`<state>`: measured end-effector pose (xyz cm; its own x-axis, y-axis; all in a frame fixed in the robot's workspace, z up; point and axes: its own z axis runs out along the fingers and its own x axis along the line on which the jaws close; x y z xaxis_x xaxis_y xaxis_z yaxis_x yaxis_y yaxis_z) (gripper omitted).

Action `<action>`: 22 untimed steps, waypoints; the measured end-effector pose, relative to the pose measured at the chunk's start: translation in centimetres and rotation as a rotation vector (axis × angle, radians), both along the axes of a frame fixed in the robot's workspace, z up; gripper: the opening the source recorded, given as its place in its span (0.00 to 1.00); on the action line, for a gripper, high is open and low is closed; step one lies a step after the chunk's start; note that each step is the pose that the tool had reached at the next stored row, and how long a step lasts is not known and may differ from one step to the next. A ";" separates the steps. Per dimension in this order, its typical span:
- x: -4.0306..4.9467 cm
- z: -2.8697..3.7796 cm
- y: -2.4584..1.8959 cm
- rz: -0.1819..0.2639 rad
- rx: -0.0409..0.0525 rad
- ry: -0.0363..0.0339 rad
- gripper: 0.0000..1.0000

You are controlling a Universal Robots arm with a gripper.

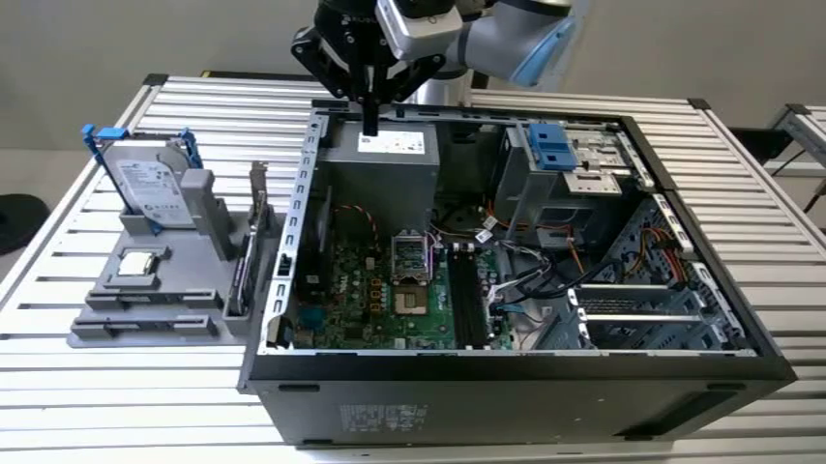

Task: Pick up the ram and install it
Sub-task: 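Reach for the ram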

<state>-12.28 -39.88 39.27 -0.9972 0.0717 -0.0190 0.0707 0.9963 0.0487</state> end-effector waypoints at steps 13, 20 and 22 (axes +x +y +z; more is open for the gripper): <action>-0.58 -0.01 0.00 0.000 0.0001 0.0000 0.00; -1.02 -0.01 0.00 0.000 0.0000 0.0000 0.00; -1.17 -0.01 0.00 0.000 0.0001 0.0000 0.00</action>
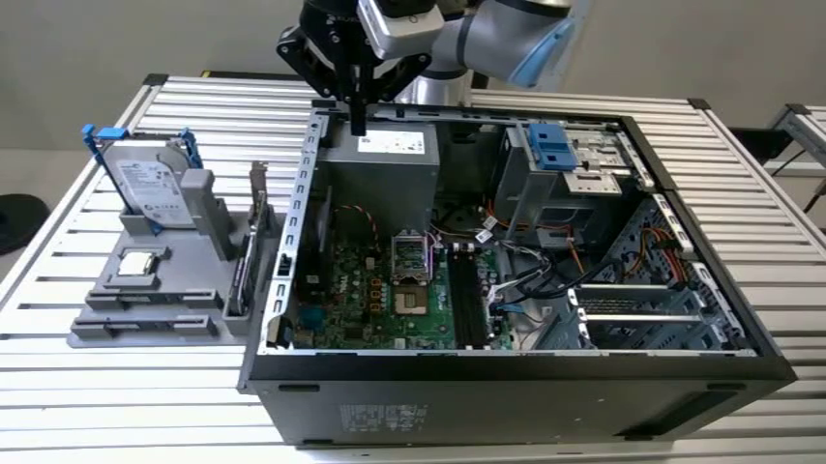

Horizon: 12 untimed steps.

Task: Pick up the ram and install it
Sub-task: 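Reach for the ram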

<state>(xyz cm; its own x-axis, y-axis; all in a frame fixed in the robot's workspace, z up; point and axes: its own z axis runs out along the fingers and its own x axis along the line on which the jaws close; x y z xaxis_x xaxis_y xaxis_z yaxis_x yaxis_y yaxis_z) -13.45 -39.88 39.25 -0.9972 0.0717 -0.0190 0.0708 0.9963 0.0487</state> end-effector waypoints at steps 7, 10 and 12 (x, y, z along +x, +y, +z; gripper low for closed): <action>-0.55 0.00 0.00 0.000 0.0000 0.0000 0.00; -0.82 0.00 0.00 0.000 0.0000 0.0000 0.00; -1.01 0.00 0.00 0.000 0.0000 0.0000 0.00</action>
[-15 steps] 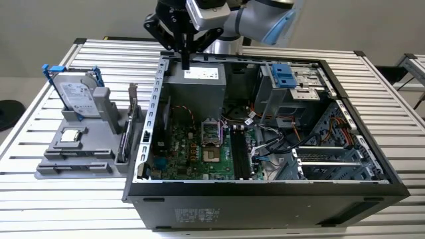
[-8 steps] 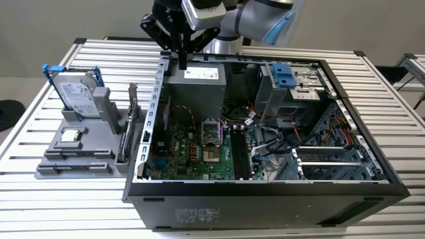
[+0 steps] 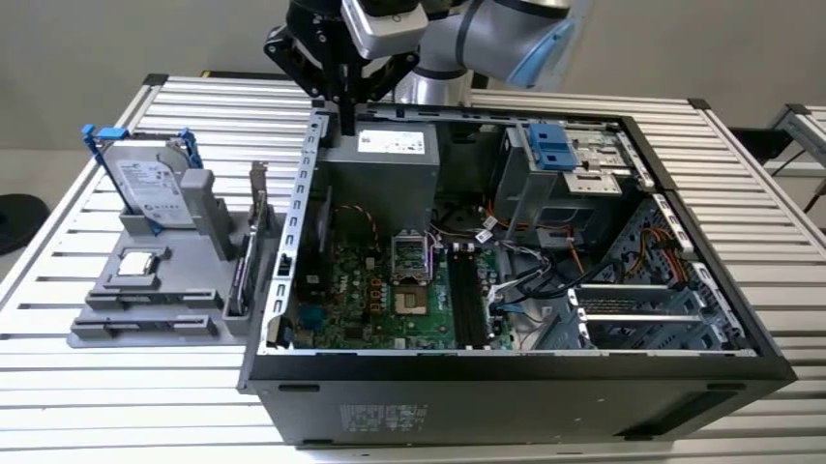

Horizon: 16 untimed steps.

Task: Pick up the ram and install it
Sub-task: 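Reach for the ram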

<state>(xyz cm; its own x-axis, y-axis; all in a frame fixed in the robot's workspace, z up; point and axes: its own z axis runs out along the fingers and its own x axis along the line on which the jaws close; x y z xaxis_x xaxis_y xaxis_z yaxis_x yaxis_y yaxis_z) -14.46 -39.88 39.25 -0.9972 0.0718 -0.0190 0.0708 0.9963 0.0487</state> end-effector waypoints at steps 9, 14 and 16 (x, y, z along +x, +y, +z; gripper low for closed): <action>-1.36 0.00 0.00 0.000 0.0000 0.0000 0.00; -2.36 0.00 0.00 0.000 0.0001 0.0000 0.00; -2.71 0.00 0.00 0.000 0.0000 0.0000 0.00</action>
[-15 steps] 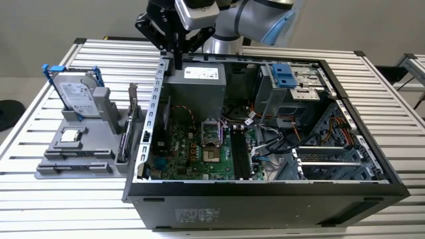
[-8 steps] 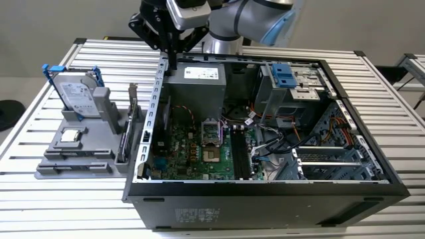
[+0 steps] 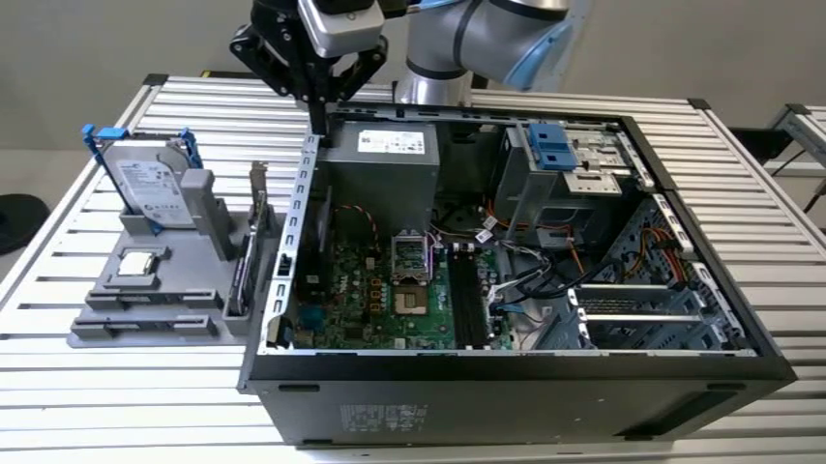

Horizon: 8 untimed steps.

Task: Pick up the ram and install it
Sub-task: 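Reach for the ram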

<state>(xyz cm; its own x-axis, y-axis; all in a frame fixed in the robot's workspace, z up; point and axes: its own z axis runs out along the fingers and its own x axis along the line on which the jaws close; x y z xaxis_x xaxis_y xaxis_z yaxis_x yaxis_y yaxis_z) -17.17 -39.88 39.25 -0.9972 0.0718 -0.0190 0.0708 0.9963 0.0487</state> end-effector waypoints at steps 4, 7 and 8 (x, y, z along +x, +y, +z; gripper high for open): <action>-0.66 0.00 0.00 0.000 0.0001 -0.0001 0.00; -1.10 0.00 0.00 0.000 0.0000 0.0000 0.00; -1.24 0.00 0.00 0.000 0.0000 0.0000 0.00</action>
<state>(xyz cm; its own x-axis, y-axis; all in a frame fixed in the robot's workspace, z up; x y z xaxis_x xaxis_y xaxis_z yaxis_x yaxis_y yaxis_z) -18.41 -39.88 39.25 -0.9972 0.0718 -0.0190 0.0708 0.9963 0.0487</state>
